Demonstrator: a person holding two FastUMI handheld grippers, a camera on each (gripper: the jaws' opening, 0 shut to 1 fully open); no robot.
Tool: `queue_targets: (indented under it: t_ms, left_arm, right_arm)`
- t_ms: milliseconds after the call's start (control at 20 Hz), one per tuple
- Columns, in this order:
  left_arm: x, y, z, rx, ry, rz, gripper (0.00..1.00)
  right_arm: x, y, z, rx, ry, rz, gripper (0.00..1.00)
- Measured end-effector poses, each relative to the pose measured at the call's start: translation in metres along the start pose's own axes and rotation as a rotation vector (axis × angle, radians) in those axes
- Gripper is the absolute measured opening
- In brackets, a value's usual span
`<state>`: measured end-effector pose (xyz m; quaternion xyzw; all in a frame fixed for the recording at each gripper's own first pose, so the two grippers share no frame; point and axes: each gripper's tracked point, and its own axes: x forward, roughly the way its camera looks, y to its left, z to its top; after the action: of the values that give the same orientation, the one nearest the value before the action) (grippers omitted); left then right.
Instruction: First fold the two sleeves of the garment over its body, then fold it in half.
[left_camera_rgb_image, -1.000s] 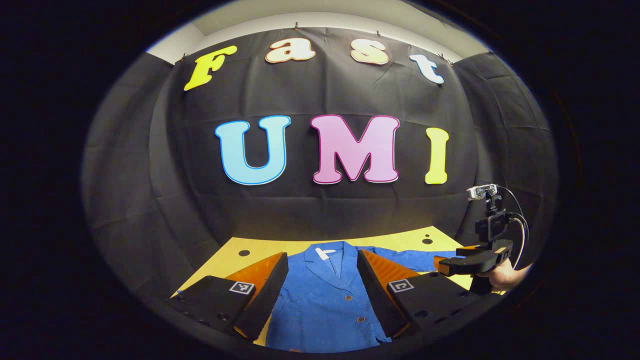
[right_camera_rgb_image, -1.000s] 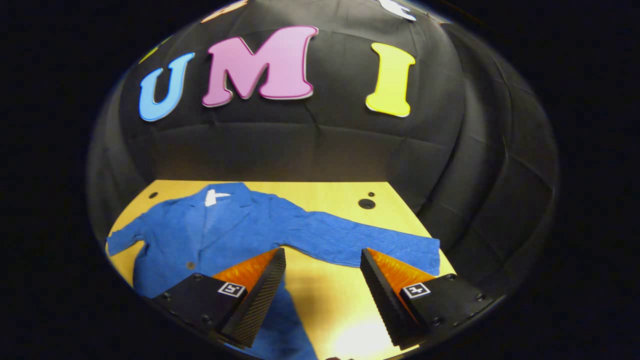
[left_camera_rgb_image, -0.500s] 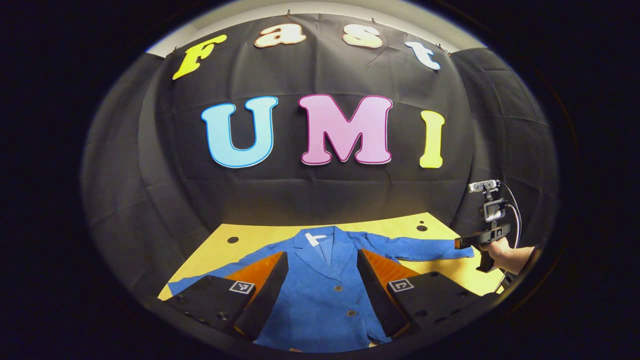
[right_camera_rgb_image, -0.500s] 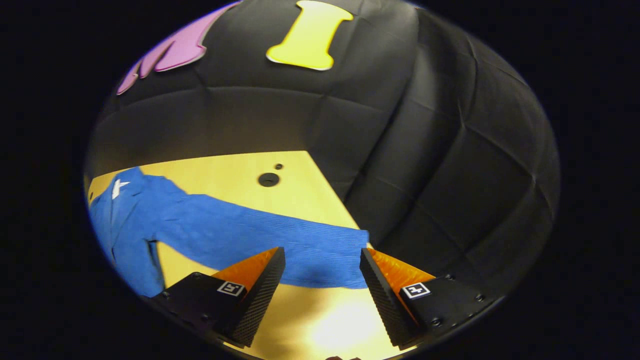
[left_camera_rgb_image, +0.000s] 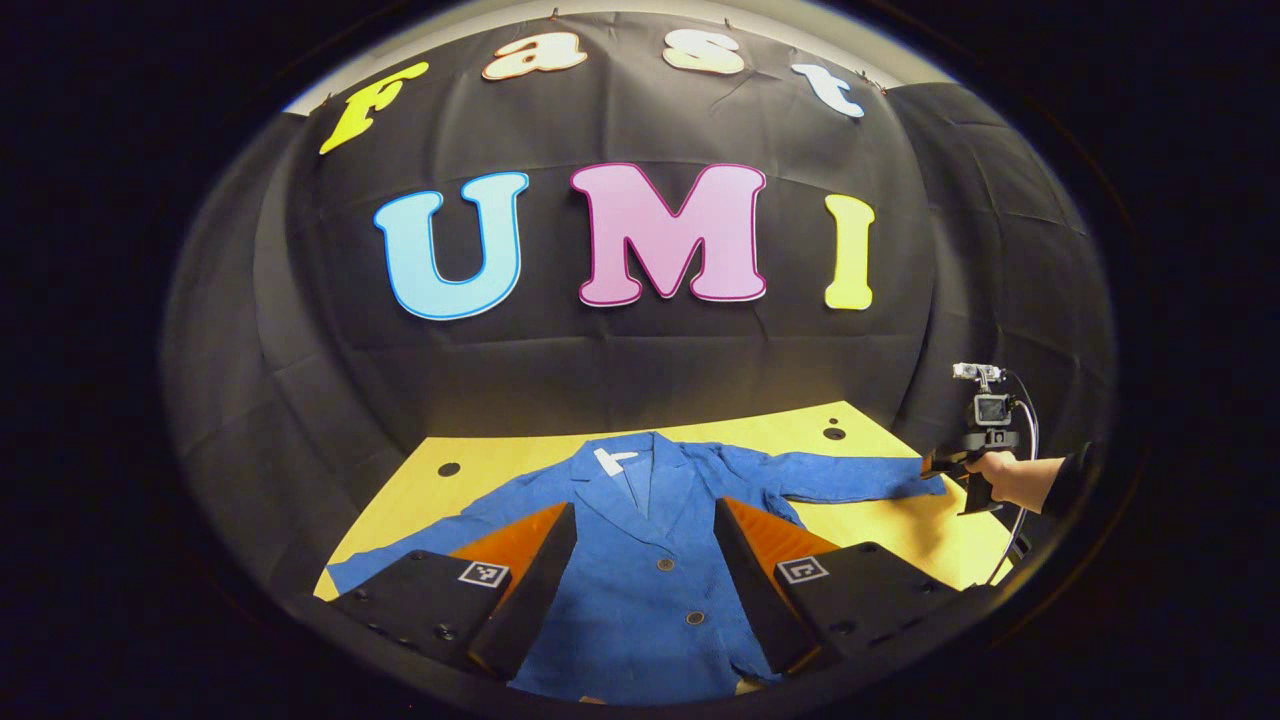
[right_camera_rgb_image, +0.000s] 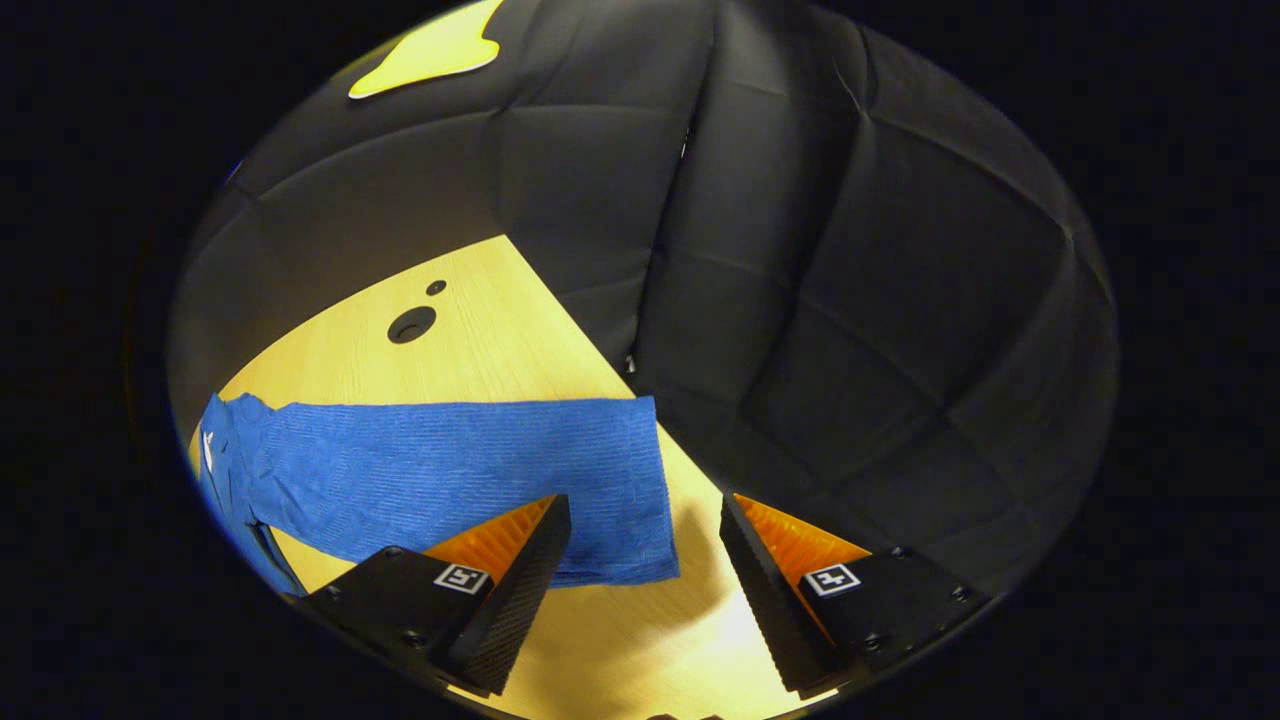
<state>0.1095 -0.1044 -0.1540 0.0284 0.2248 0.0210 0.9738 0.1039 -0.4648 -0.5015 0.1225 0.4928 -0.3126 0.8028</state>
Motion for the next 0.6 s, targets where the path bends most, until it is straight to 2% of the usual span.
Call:
queue_targets:
  t_ms: [100, 300, 450, 600]
  left_arm:
    - [-0.001, -0.006, 0.008, -0.011, -0.014, -0.016, 0.80]
    - [-0.002, -0.010, 0.019, -0.030, -0.043, -0.022, 0.80]
    - [-0.007, -0.010, 0.020, -0.044, -0.053, -0.015, 0.79]
    - [-0.017, -0.005, 0.031, -0.080, -0.108, -0.007, 0.79]
  right_arm:
    - [0.001, -0.002, -0.010, 0.012, 0.059, 0.039, 0.98]
    - [0.000, -0.007, -0.004, 0.072, 0.058, 0.054, 0.95]
    - [0.000, -0.003, -0.005, 0.052, 0.053, 0.069, 0.91]
    - [-0.003, 0.008, -0.010, 0.093, 0.077, 0.111, 0.36]
